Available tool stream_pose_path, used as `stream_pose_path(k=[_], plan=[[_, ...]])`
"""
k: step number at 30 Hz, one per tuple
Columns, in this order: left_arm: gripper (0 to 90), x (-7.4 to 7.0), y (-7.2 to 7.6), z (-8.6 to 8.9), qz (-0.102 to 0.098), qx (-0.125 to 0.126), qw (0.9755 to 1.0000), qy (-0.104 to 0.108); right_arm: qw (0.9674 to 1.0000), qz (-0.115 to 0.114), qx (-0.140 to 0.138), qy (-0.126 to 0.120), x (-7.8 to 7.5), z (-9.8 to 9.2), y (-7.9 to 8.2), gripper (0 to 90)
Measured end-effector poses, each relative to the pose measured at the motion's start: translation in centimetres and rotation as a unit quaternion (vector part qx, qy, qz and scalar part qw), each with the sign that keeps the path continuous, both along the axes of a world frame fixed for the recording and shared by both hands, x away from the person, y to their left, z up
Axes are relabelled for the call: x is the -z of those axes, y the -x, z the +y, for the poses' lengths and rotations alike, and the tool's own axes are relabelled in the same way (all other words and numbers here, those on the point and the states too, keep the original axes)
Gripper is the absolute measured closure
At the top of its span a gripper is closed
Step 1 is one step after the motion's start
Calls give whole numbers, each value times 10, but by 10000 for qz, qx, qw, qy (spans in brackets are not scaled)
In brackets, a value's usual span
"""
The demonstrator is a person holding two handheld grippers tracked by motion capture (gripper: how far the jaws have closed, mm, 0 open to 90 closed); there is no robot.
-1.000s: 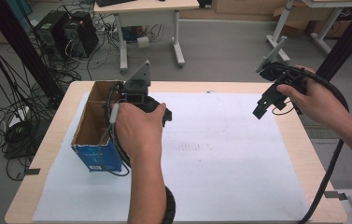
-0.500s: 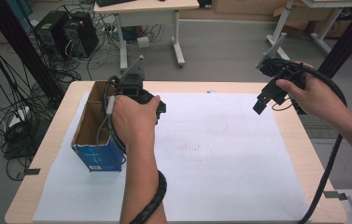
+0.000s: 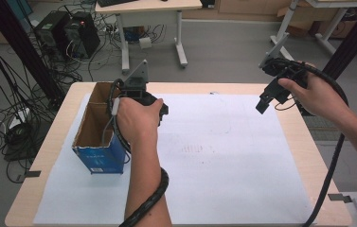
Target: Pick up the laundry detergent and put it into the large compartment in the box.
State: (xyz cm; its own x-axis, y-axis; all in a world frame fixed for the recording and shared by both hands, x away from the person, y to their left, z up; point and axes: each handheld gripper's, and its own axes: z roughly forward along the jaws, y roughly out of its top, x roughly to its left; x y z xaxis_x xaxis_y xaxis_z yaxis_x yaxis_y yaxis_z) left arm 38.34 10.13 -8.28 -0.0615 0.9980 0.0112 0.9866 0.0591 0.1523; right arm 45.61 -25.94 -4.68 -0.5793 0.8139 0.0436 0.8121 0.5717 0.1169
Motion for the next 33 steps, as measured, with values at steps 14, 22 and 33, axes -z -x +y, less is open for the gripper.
stream_pose_path(k=[14, 22, 33], plan=[[61, 14, -3, -1, 49, 13, 10000, 10, 10000, -17, 35, -33, -2, -7, 1, 41], [66, 20, -4, 0, 55, -9, 10000, 8, 10000, -19, 41, -37, -2, -10, 1, 41], [75, 30, -8, -1, 154, 40, 9999, -8, 10000, 0, 72, -16, -1, -11, -1, 41]])
